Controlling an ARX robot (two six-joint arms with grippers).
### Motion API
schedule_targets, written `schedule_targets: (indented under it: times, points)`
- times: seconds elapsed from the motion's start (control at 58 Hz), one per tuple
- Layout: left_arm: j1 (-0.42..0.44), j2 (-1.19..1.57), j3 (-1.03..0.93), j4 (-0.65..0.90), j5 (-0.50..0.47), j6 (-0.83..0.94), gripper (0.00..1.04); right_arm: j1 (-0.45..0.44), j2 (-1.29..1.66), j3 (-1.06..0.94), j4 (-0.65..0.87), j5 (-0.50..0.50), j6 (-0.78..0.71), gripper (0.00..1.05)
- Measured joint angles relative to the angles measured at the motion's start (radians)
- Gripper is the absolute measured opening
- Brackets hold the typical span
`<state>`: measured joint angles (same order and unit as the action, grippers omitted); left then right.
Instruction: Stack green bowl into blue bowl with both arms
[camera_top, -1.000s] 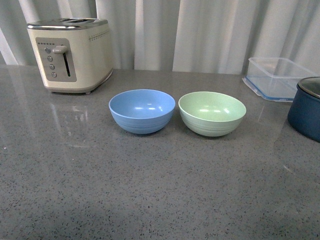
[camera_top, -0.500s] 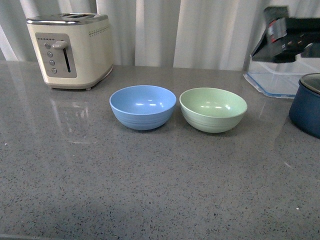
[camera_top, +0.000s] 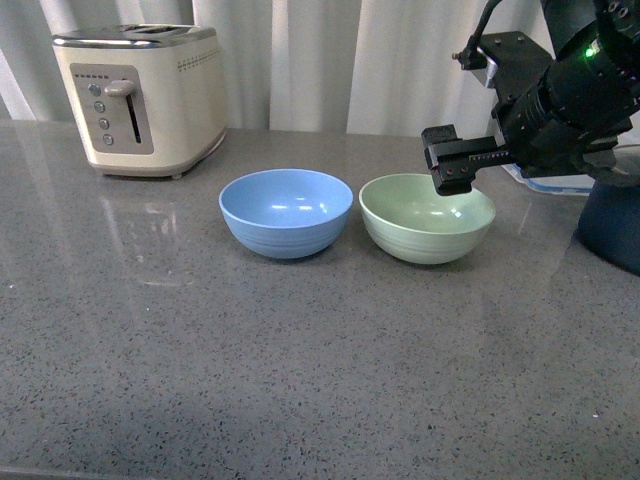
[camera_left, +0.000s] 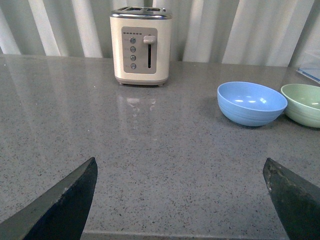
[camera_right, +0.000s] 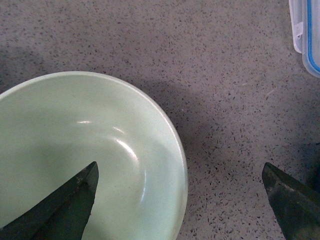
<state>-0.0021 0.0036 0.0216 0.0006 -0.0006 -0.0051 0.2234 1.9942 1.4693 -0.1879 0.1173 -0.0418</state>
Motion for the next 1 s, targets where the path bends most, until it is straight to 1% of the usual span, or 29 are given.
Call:
schedule_targets:
  times: [0.31, 0.517, 0.534, 0.672, 0.69, 0.793, 0.862, 0.914, 1.0]
  points:
    - [0.0, 0.0, 0.0, 0.0, 0.0, 0.0, 0.98, -0.002, 0.101, 0.08, -0.054, 0.036, 0.051, 0.94]
    - [0.0, 0.0, 0.0, 0.0, 0.0, 0.0, 0.98, -0.003, 0.128, 0.093, -0.075, 0.039, 0.071, 0.67]
    - [0.0, 0.0, 0.0, 0.0, 0.0, 0.0, 0.98, -0.003, 0.132, 0.098, -0.082, 0.037, 0.073, 0.61]
    - [0.0, 0.0, 0.0, 0.0, 0.0, 0.0, 0.98, -0.004, 0.14, 0.106, -0.077, 0.056, 0.076, 0.33]
    - [0.0, 0.0, 0.0, 0.0, 0.0, 0.0, 0.98, -0.004, 0.14, 0.106, -0.074, 0.061, 0.074, 0.28]
    - [0.0, 0.0, 0.0, 0.0, 0.0, 0.0, 0.98, -0.005, 0.137, 0.105, -0.05, 0.064, 0.075, 0.08]
    - [0.0, 0.0, 0.0, 0.0, 0.0, 0.0, 0.98, -0.005, 0.114, 0.103, -0.033, 0.067, 0.07, 0.02]
    - [0.0, 0.0, 0.0, 0.0, 0.0, 0.0, 0.98, -0.005, 0.1, 0.094, -0.023, 0.089, 0.058, 0.02]
    - [0.0, 0.0, 0.0, 0.0, 0.0, 0.0, 0.98, -0.008, 0.074, 0.061, 0.004, 0.095, 0.035, 0.02]
